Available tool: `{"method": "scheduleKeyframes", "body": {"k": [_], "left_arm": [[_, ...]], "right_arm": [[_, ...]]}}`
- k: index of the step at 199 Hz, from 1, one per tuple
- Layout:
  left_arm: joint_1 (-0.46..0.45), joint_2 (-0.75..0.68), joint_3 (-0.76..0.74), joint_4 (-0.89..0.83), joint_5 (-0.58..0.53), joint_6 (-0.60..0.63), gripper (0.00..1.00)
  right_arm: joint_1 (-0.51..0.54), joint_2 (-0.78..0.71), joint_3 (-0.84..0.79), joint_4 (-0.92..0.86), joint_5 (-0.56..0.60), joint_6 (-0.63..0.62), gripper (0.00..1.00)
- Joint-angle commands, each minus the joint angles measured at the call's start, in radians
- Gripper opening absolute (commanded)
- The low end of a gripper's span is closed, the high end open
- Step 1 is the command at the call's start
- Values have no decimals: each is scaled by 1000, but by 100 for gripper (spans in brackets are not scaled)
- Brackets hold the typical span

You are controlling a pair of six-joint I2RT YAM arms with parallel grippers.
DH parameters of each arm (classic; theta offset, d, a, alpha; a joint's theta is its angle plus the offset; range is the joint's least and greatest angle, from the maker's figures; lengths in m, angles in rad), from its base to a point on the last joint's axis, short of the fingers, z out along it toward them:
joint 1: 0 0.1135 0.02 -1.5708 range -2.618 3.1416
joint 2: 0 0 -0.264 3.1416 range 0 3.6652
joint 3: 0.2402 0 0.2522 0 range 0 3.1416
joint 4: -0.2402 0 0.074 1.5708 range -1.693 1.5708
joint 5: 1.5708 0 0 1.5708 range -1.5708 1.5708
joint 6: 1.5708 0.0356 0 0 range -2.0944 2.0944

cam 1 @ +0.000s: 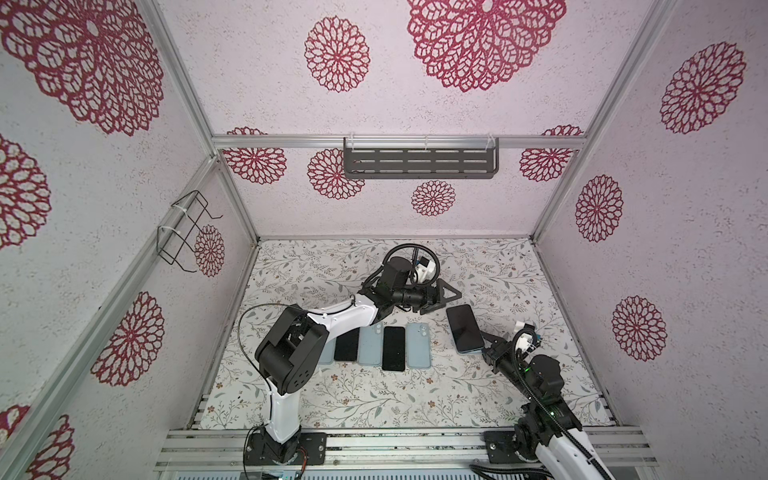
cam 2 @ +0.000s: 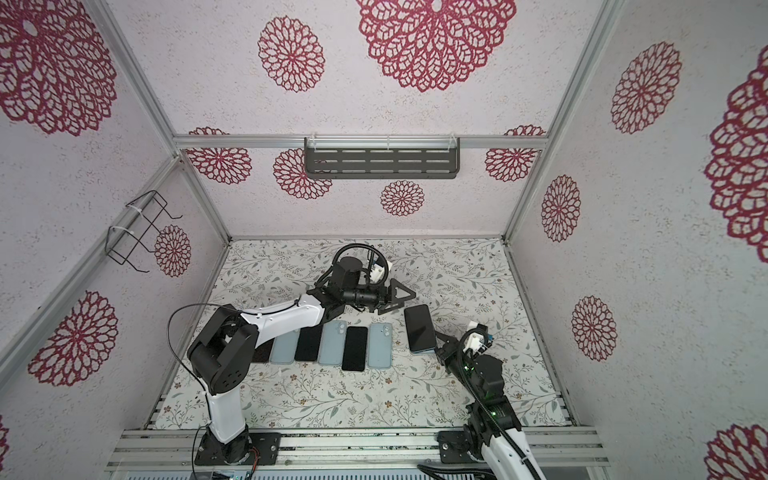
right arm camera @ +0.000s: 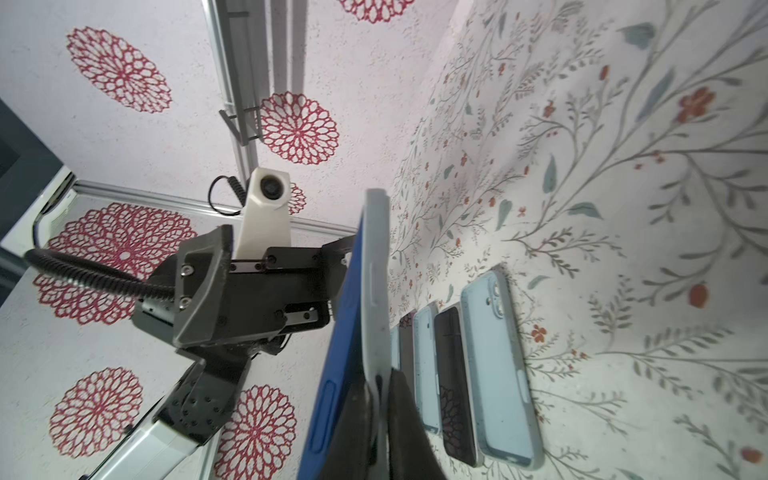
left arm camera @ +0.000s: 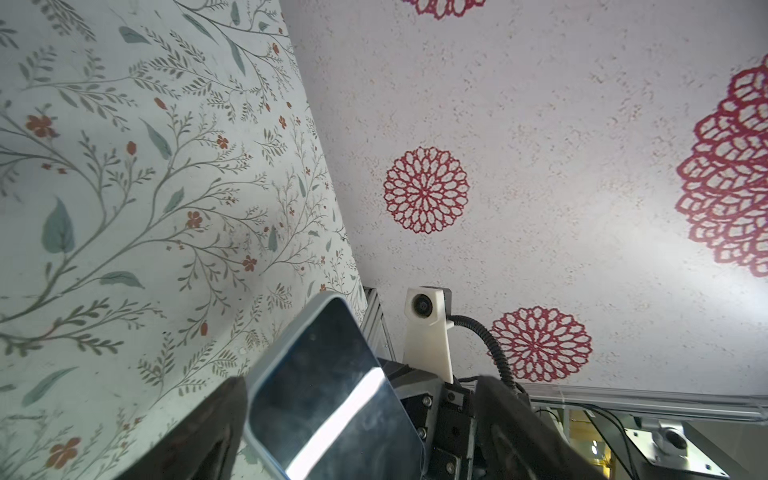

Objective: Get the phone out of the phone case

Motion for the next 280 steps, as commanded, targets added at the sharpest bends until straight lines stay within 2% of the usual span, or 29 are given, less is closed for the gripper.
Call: {"method": "scheduleKeyframes", "body": {"k": [1, 22, 46, 80, 128, 195, 280], "left_arm": [[4, 19, 42, -90, -76, 94, 90], [3, 2, 46, -152, -131, 149, 90], [-33, -37, 85, -286, -181, 280, 91], [-140, -73, 137, -509, -274, 524, 91], [-270, -89, 137, -620, -380, 713, 85], [-373, -39, 128, -609, -519, 779, 75], [-421, 73, 182, -582, -616, 795, 68]], "right_arm": [[0, -13, 2, -24, 70, -29, 0], [0, 12, 5, -54, 87, -56, 0], [0, 50, 2, -40, 105, -68, 0], [0, 88, -4, -44, 141, -82, 0], [0, 105, -7, -34, 140, -76, 0], [-1, 102, -2, -40, 134, -65, 0], [0, 92, -2, -37, 119, -54, 0]]}}
